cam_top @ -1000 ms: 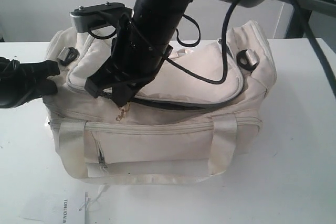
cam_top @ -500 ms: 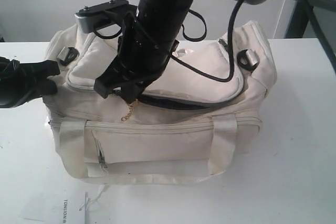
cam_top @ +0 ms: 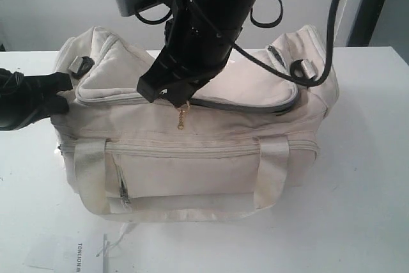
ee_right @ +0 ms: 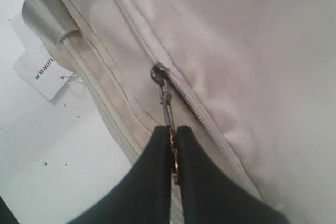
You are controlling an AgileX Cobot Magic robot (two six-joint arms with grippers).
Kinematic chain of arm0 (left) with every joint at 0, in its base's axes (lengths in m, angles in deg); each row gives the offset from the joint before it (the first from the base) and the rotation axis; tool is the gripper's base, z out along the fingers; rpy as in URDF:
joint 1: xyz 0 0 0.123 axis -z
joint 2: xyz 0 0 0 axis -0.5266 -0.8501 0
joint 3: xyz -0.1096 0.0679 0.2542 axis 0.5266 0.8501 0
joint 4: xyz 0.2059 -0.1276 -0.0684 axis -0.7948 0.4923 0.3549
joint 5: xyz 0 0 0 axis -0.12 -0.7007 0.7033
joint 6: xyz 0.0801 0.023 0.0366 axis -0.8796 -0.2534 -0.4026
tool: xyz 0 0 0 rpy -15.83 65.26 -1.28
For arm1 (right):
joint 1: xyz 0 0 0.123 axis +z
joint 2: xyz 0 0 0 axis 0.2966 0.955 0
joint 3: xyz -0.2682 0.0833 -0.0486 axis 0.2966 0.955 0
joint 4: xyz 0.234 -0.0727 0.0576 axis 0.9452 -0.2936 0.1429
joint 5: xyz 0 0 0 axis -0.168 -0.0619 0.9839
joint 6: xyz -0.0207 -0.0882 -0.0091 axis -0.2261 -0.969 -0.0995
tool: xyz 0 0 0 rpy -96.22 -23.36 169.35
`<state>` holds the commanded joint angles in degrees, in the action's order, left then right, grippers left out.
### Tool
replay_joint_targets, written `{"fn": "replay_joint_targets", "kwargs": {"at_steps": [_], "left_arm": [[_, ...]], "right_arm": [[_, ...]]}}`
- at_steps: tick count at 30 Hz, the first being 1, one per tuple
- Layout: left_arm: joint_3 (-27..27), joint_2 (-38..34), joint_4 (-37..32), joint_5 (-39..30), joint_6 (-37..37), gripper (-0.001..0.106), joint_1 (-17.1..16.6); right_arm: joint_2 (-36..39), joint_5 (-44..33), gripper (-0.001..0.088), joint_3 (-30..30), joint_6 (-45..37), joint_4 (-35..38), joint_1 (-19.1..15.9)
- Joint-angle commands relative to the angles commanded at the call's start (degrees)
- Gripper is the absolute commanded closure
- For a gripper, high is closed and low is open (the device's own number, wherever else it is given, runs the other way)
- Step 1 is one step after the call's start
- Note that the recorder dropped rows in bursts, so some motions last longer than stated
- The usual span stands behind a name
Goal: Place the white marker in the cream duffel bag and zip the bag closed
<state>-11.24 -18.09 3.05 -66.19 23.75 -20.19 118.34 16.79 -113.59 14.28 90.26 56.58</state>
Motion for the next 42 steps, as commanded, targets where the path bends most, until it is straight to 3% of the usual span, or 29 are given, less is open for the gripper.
{"fn": "replay_joint_targets", "kwargs": {"at_steps": [25, 42], "left_arm": [[0.0, 0.0, 0.0, 0.0, 0.0, 0.105, 0.0], [0.0, 0.0, 0.0, 0.0, -0.1, 0.105, 0.0]], "right_arm": [[-1.1, 0.0, 0.0868, 0.0, 0.0, -1.0, -2.9], [-2.6, 0.0, 0.0868, 2.7, 0.0, -3.7, -2.9]]}}
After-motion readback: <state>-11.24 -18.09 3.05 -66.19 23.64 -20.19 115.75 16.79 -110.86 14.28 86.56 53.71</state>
